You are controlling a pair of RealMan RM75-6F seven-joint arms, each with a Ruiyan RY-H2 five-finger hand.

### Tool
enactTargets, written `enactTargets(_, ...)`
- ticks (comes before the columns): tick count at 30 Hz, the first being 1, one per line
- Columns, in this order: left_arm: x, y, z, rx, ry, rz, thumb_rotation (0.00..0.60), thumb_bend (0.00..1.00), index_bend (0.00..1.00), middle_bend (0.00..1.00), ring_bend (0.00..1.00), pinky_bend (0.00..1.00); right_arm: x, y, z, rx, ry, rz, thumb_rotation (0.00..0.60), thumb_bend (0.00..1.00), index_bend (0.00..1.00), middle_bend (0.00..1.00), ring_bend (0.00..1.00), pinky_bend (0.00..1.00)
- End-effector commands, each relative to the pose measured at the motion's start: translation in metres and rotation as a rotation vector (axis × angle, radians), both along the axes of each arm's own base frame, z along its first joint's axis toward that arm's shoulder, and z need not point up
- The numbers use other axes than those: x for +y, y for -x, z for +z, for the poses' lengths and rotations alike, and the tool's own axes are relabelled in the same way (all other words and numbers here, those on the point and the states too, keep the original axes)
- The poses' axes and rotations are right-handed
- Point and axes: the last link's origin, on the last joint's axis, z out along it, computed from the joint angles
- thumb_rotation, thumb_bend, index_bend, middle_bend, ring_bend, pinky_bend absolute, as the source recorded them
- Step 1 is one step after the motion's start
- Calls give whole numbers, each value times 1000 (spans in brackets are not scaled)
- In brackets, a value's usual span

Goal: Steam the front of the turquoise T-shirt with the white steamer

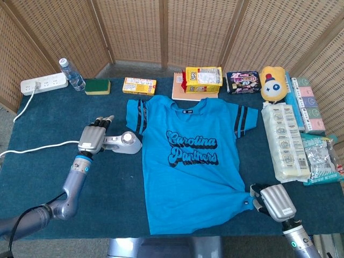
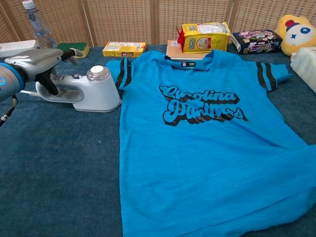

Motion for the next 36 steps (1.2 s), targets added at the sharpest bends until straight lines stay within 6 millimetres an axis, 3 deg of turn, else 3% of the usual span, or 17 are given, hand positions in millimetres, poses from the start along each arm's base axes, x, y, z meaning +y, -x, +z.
enactTargets(1,7,-5,-6,-15,2,1,600,358,103,201,173,383,-1,1,1,2,4,-6,600,616,632,596,686,866)
enactTargets(6,12,-5,-9,-26,5,3,600,400,233,282,266,503,-2,2,2,1,10,-11,600,616,636,601,690,867)
enactTargets(14,17,-3,-8,-40,8,2,600,438,528,586,552,667,-4,2,3,3,17,-21,600,615,638,605,691,868)
enactTargets(16,17,-1,-8,-48,18,6,600,439,563,645,609,690,-4,2,3,4,18,-23,600,615,638,605,691,868)
enactTargets(31,9,13,8,-267,80,12,600,441,590,698,647,727,-7,-1,0,4,19,-24,600,615,638,606,692,868)
enactTargets(36,7,5,16,-299,97,-22,600,440,590,698,647,728,-8,-2,0,1,19,-24,600,616,638,606,692,869)
